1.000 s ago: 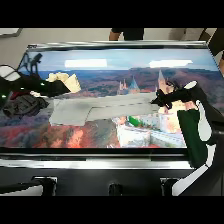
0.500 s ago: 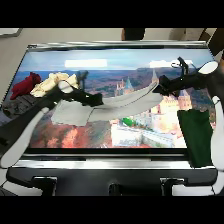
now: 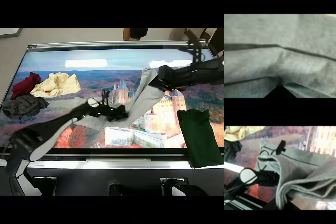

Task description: Fold the shirts.

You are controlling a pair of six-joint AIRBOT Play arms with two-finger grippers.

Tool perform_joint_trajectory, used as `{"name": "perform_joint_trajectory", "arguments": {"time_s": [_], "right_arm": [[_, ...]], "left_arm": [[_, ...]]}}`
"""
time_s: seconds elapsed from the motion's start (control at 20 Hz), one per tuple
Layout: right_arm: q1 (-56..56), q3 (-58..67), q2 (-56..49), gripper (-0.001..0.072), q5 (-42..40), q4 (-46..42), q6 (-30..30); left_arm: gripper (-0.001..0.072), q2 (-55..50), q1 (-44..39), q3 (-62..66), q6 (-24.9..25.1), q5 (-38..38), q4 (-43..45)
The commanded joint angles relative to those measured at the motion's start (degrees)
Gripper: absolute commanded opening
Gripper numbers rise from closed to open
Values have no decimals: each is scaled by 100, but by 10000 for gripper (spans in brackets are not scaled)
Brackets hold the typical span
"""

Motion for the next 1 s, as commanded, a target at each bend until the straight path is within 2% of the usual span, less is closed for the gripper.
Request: {"name": "perform_joint_trajectory", "arguments": {"time_s": [0.0, 0.1, 0.15, 0.3, 0.4, 0.7, 0.95], "right_arm": [[63, 4, 293, 42, -33, 13, 363], [63, 4, 199, 42, -275, 7, 358], [63, 4, 107, 41, -428, 24, 352], [166, 4, -356, 41, -828, 348, 179], [619, 7, -726, 41, -1152, 417, 55], [2321, 7, -1950, 41, -2590, 835, -59], [2955, 7, -2920, 41, -3204, 1276, -70]], "left_arm": [[36, -131, -310, 4, 203, 542, -892], [34, 131, -11, 0, 673, 319, -680], [34, 385, 212, 0, 667, 238, -243], [34, 1486, 1163, 0, 177, 74, 1641], [34, 2277, 1943, 0, 15, -55, 2483], [35, 4192, 4087, 0, 4, -675, 3281], [36, 5095, 4913, 0, 57, -1014, 3362]]}}
